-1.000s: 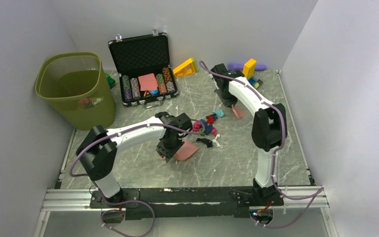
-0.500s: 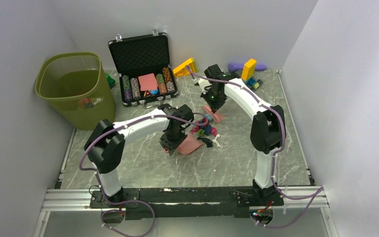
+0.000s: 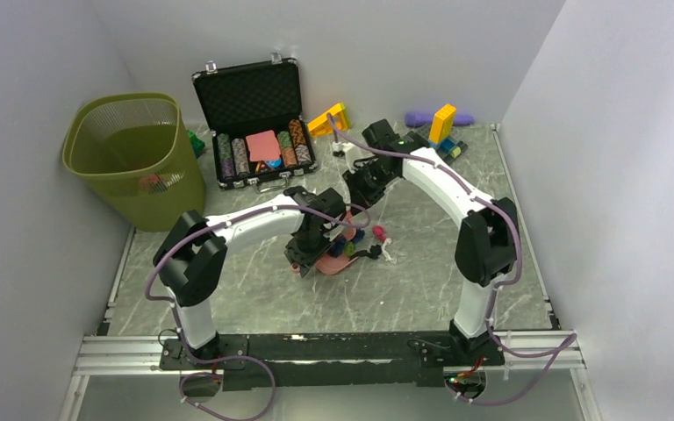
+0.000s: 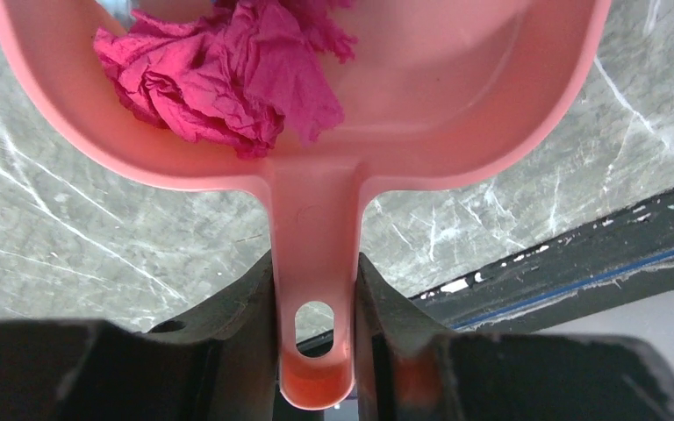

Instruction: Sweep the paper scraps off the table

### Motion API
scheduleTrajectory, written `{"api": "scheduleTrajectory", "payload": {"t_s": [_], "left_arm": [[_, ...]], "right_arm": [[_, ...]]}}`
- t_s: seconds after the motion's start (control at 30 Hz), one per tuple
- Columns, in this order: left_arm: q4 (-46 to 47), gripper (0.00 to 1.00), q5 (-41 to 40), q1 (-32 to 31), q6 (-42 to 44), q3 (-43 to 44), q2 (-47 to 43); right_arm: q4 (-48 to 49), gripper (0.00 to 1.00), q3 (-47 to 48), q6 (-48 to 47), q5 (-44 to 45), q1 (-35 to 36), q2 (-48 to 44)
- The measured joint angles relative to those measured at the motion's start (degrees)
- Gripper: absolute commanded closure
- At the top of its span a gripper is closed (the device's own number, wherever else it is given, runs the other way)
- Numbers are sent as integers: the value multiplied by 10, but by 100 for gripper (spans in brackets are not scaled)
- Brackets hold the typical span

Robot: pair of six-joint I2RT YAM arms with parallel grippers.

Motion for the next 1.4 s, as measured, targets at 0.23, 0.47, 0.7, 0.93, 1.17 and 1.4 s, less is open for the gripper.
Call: {"api": "scheduleTrajectory", "payload": {"t_s": [0.23,0.47,0.7,0.93,1.17,1.4], "left_arm": [[64,100,-46,-28,-13,-50,-72],[106,100,-85,-45,-33,-79,-162],[115,100,-122,-45,-45,-86,-229],[95,100,-150,-38,-57,-84,-280],[23,100,-112,57,-65,-11,-310],[-47,100,-44,195,-64,141,-329]], "right_arm": [[28,100,-40,67,-16,-49,-79],[71,100,-63,122,1,-75,-181],[159,100,-137,193,71,-97,-318],[219,100,-167,257,200,-108,-401],[234,100,-205,296,288,-113,-422],[235,100,-208,304,292,-113,-422]]}}
